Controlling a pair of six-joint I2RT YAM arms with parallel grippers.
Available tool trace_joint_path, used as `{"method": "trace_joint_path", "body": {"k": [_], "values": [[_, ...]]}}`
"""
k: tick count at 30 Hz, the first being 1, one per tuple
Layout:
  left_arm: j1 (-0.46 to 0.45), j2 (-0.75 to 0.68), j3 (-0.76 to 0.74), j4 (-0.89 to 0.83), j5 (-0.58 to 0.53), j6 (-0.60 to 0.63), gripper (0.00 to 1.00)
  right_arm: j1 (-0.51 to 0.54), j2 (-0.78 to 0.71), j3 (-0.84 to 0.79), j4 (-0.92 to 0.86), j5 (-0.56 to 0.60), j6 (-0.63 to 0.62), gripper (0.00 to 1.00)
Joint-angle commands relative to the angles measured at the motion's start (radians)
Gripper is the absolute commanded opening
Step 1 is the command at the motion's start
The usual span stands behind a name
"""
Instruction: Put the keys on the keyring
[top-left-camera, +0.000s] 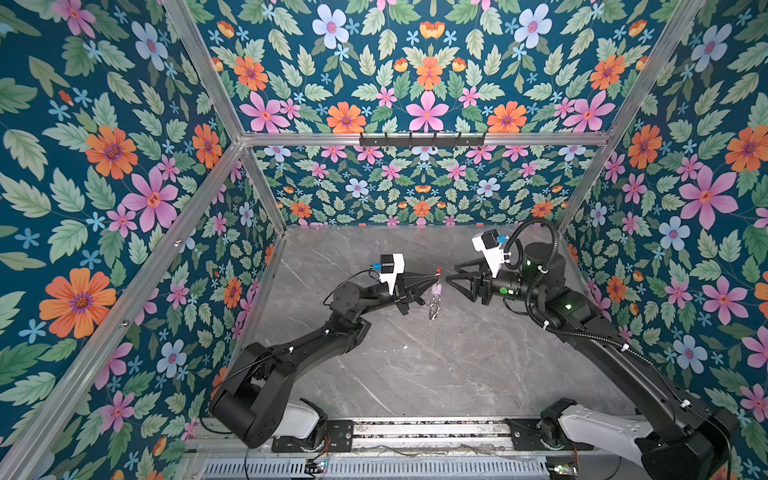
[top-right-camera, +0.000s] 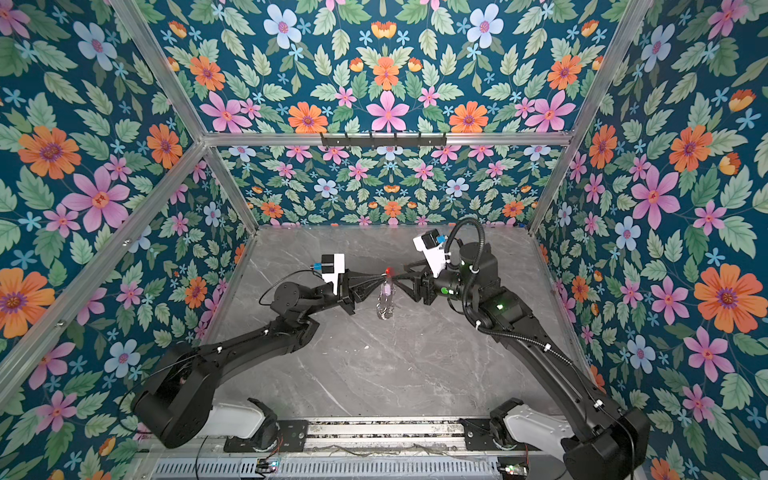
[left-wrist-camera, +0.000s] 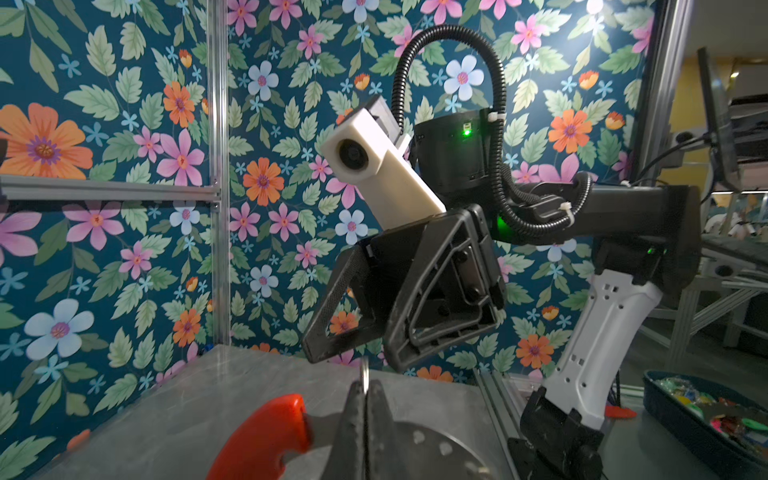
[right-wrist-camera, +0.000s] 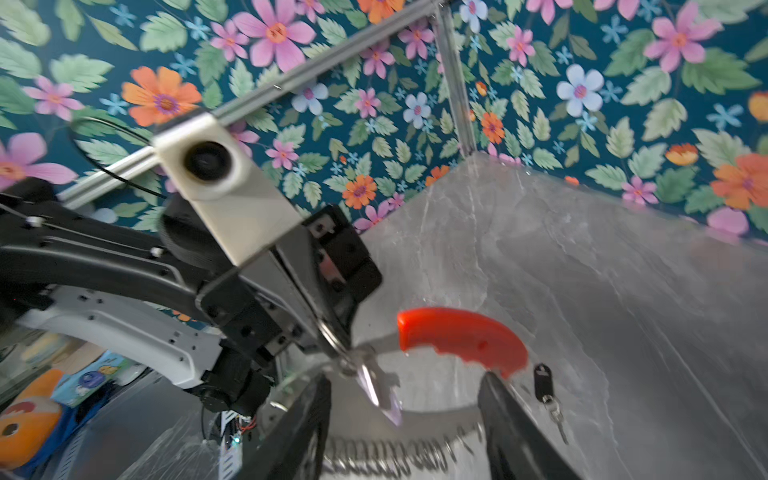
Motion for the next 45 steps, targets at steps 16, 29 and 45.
{"method": "trace_joint_path", "body": {"k": [16, 29, 45], "values": [[0.013, -0.445, 0.057, -1.462, -0.52, 0.811, 0.0, -0.002, 0.041, -0.233, 0.17, 0.336, 0.089, 0.59], [0.047, -0.413, 0.174, -1.914, -0.726, 1.029, 0.0, -0.002, 0.071, -0.256, 0.164, 0.307, 0.156, 0.58], [0.044, 0.379, 0.463, -1.737, -0.649, 1.012, 0.0, -0.005, 0.131, -0.303, 0.19, 0.307, 0.181, 0.58]]}}
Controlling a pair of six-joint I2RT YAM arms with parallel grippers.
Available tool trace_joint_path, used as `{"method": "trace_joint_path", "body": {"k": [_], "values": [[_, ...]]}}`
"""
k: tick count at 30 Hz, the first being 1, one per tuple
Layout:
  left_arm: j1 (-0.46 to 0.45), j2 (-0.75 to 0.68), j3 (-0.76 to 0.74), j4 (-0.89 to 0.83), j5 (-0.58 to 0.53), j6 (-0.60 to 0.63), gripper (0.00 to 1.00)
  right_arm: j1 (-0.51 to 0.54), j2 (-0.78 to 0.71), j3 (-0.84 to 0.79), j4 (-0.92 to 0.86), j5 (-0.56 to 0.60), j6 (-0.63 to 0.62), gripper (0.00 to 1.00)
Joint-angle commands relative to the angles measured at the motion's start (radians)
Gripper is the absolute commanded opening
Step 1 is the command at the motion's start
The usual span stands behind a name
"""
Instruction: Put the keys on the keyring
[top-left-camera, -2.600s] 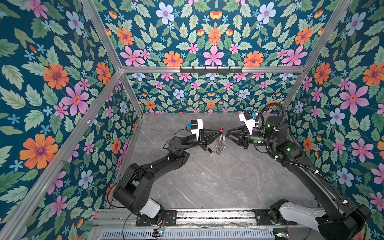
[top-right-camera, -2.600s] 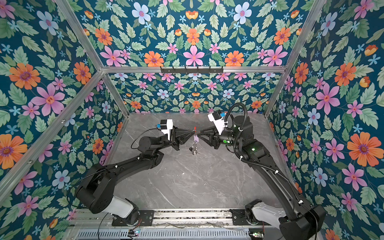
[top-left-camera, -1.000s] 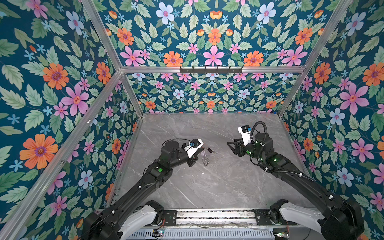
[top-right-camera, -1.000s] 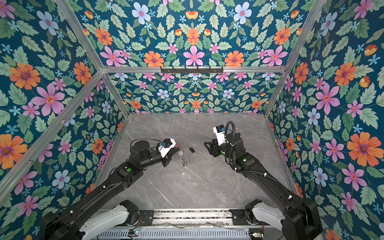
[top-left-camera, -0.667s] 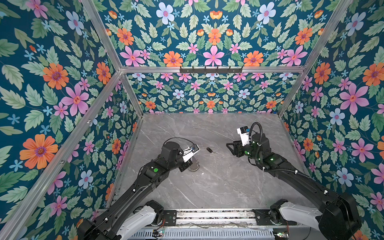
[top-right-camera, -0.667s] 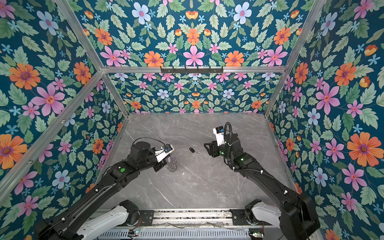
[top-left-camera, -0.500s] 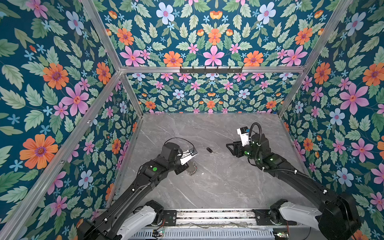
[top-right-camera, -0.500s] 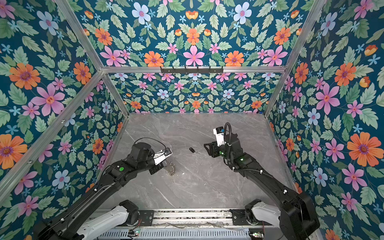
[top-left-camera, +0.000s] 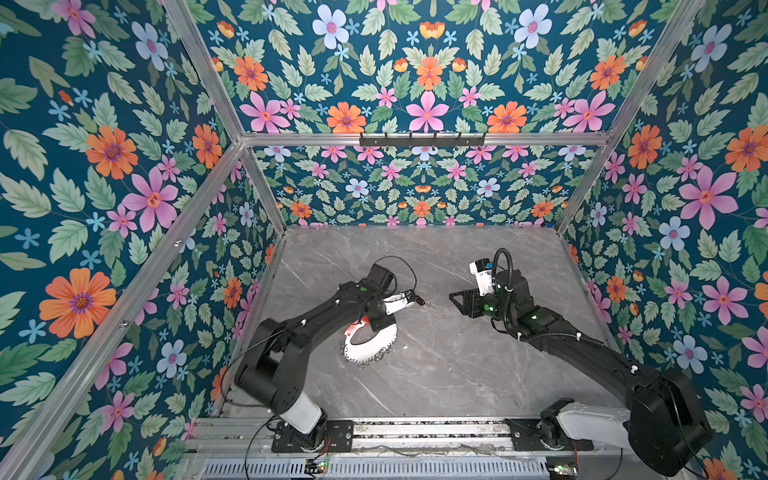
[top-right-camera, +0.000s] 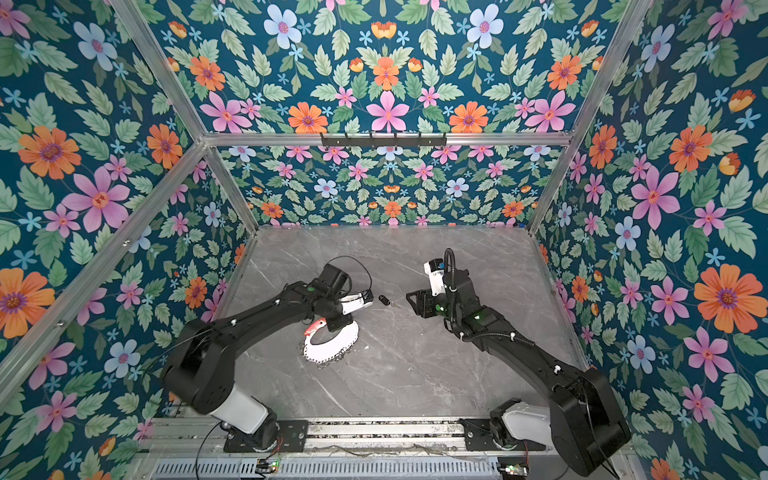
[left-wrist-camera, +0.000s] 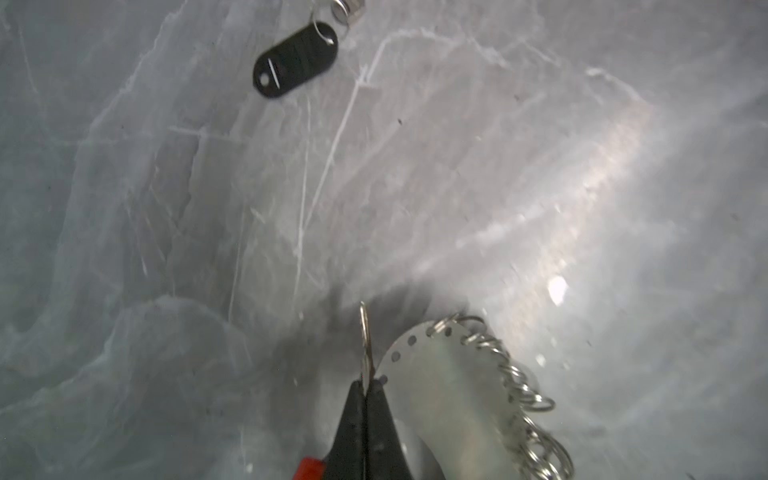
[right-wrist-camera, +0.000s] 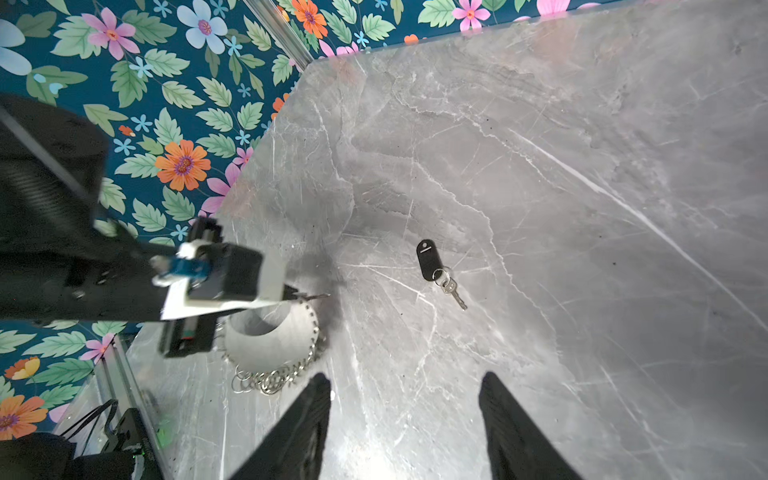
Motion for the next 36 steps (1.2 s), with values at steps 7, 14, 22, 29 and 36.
{"method": "trace_joint_path", "body": {"k": [7, 14, 22, 29, 36], "values": [[-0.001, 0.189, 0.073, 0.039, 0.034, -0.074, 0.0, -0.006, -0.019, -0.056, 0.062, 0.001, -0.001, 0.59], [-0.001, 0.195, 0.076, 0.062, 0.049, -0.134, 0.08, -0.022, 0.005, -0.057, 0.078, 0.01, 0.015, 0.59], [0.019, 0.076, 0.06, 0.119, 0.088, -0.222, 0.31, -0.036, -0.039, -0.097, 0.082, 0.066, 0.017, 0.59], [0.018, -0.162, -0.075, 0.314, 0.122, -0.528, 0.47, -0.036, -0.015, -0.26, 0.282, 0.188, 0.048, 0.58], [-0.038, -0.432, -0.422, 0.678, -0.121, -1.048, 0.44, -0.035, 0.176, -0.319, 0.475, 0.259, 0.075, 0.56]]}}
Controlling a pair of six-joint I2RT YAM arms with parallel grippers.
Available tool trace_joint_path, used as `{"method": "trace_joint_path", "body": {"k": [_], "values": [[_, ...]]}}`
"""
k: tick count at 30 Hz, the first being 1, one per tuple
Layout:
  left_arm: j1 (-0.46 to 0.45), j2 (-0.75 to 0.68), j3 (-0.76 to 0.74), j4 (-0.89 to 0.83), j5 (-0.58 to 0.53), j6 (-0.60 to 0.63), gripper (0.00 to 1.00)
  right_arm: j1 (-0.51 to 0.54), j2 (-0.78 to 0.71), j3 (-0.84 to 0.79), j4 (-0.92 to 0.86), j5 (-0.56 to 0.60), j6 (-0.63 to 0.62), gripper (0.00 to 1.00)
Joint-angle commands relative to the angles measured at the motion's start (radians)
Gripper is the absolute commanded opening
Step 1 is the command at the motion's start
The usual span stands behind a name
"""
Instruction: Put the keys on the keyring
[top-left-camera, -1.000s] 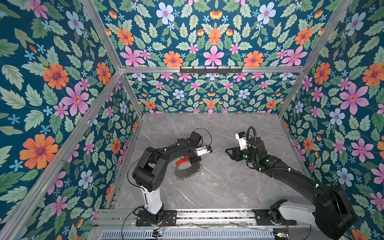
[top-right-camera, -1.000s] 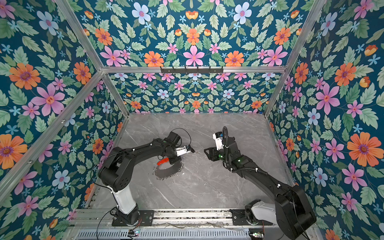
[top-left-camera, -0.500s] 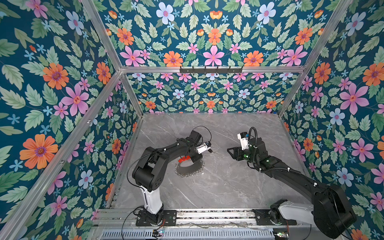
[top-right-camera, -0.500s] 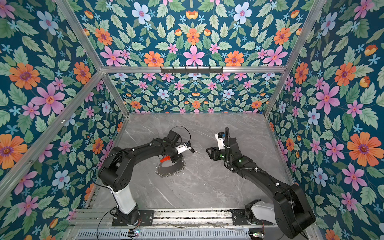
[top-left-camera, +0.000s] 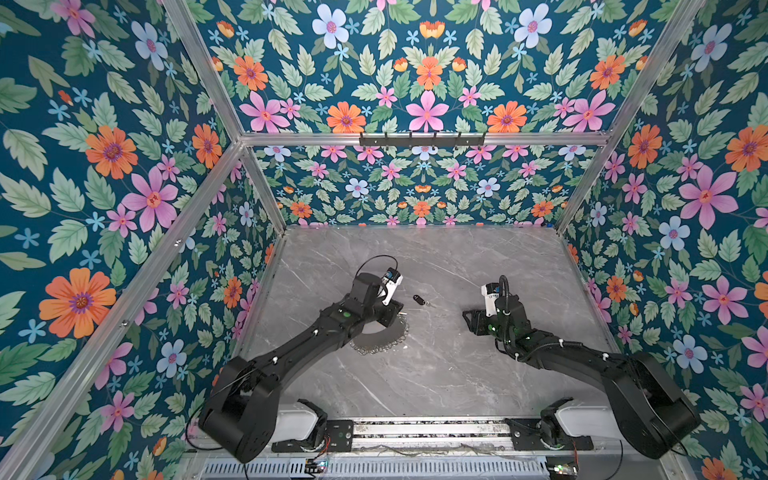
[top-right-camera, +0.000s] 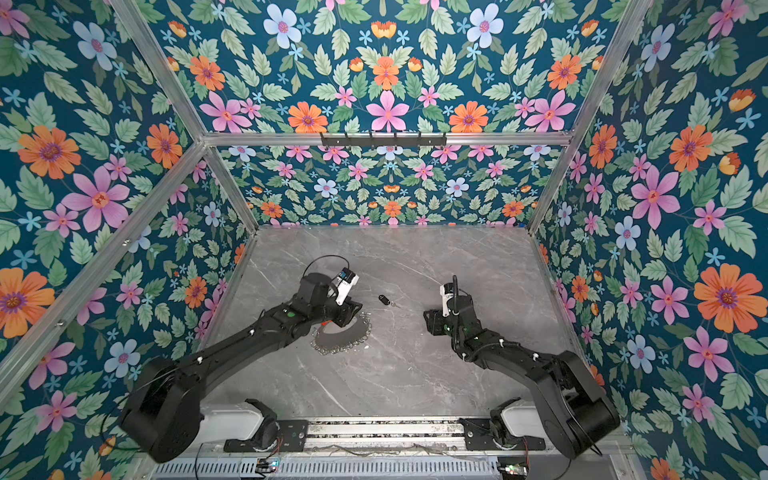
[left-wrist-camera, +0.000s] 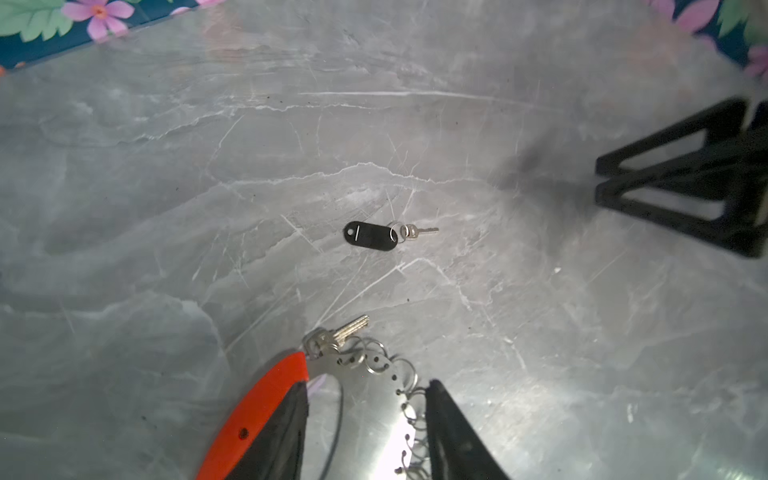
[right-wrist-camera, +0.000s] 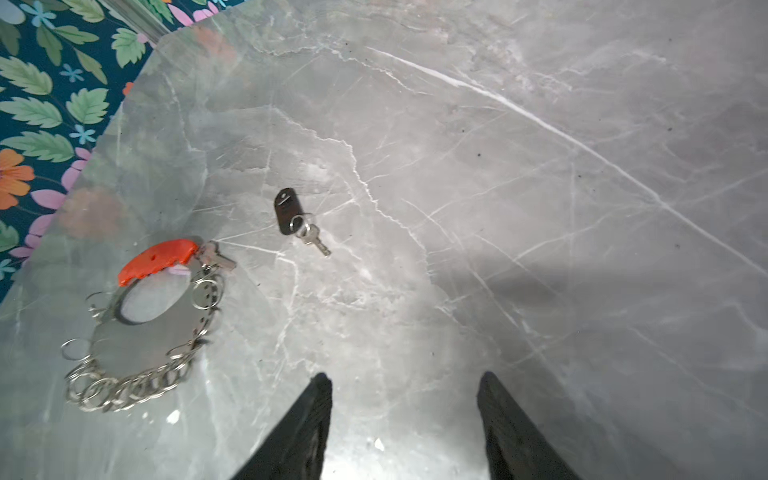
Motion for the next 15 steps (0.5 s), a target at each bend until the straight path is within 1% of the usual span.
{"method": "trace_joint_path", "body": {"k": [1, 3, 6, 9, 11, 13, 15], "values": [[-0.016, -0.055, -0.076, 0.183, -0.158, -0.35, 0.42, 0.001, 0.062, -0.002, 0.141, 0.029, 0.038, 0.55], [-0.018, -0.052, -0.076, 0.138, -0.172, -0.426, 0.39, 0.01, 0.073, 0.031, 0.112, -0.009, 0.044, 0.55], [-0.021, -0.03, -0.09, 0.148, -0.171, -0.514, 0.37, 0.03, 0.131, 0.048, 0.172, -0.008, 0.013, 0.55], [-0.022, 0.011, -0.08, 0.151, -0.149, -0.599, 0.35, 0.035, 0.169, 0.067, 0.14, 0.009, 0.024, 0.55], [-0.026, 0.046, -0.085, 0.181, -0.114, -0.653, 0.34, 0.036, 0.155, 0.095, 0.08, 0.006, 0.023, 0.55], [-0.039, 0.083, -0.089, 0.213, -0.08, -0.693, 0.33, 0.041, 0.13, 0.111, 0.028, 0.03, 0.016, 0.55], [-0.061, 0.117, -0.084, 0.22, -0.072, -0.709, 0.33, 0.043, 0.123, 0.1, 0.038, 0.061, 0.016, 0.56]]}}
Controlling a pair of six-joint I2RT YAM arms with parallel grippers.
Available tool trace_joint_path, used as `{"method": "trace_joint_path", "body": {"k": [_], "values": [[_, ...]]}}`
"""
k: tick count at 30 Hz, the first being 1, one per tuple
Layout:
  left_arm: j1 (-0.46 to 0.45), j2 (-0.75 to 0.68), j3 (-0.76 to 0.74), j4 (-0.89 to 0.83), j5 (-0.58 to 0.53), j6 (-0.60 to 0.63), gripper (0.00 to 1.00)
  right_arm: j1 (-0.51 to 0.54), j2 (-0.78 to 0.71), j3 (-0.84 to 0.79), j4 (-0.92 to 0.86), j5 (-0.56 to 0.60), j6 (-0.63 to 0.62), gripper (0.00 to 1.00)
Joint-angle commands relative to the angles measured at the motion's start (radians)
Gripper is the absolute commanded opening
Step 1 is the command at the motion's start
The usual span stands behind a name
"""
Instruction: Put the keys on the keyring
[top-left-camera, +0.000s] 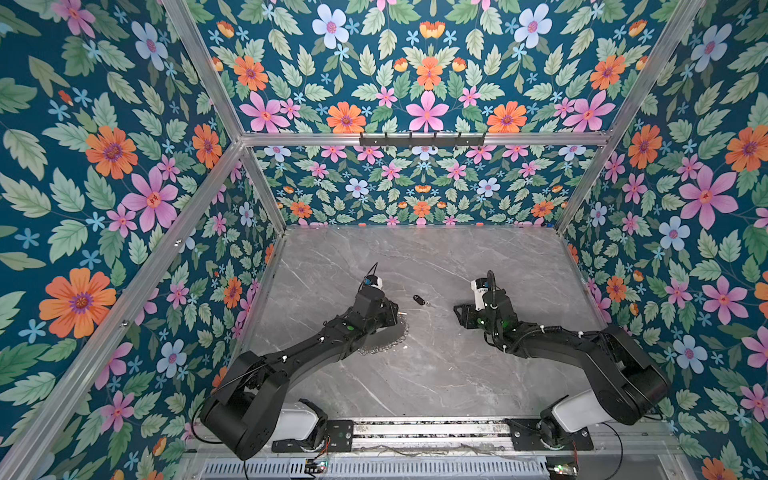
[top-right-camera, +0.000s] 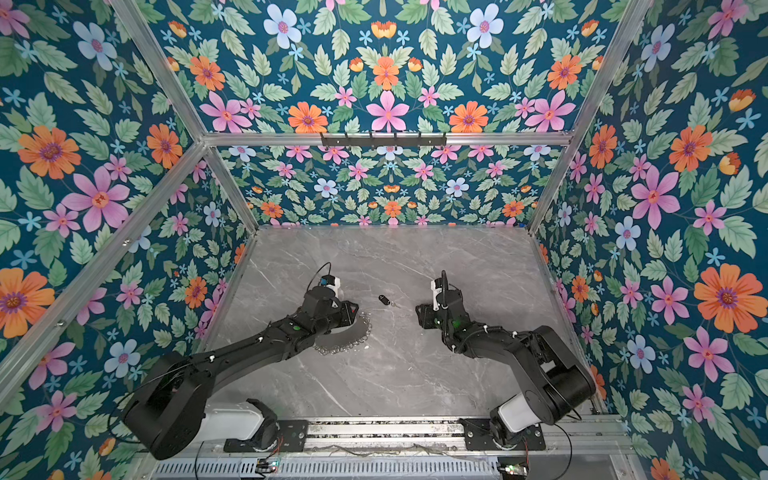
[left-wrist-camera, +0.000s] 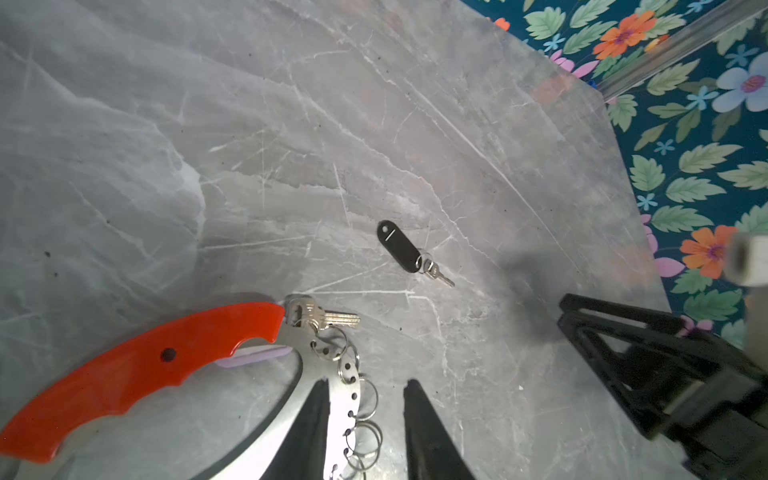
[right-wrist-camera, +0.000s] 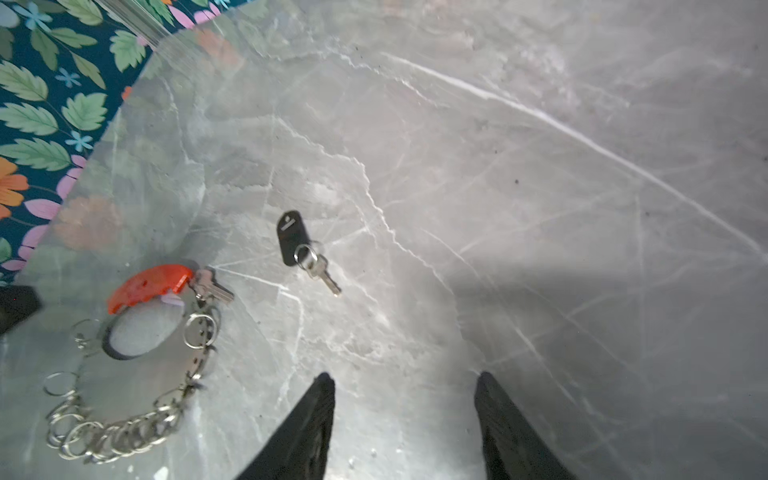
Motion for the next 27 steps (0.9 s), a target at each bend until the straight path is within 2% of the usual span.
{"method": "trace_joint_path", "body": {"k": [1, 7, 12, 16, 27], "values": [[-0.029, 0.044, 0.007, 0.056, 0.033, -0.086, 0.33, 0.003, -0.008, -0.01, -0.016, 0.059, 0.007, 0.56], [-0.067, 0.095, 0.012, 0.085, 0.017, -0.11, 0.27, 0.005, 0.006, -0.022, 0.006, 0.075, 0.016, 0.56], [-0.077, 0.107, 0.001, 0.055, 0.003, -0.08, 0.27, 0.006, -0.022, 0.009, -0.058, 0.06, 0.006, 0.56], [-0.077, 0.122, -0.015, 0.071, 0.012, -0.087, 0.27, 0.007, -0.022, -0.022, -0.003, 0.07, 0.003, 0.56], [-0.076, 0.197, 0.026, 0.037, 0.022, -0.05, 0.29, 0.007, -0.008, -0.009, -0.017, 0.059, -0.001, 0.56]]}}
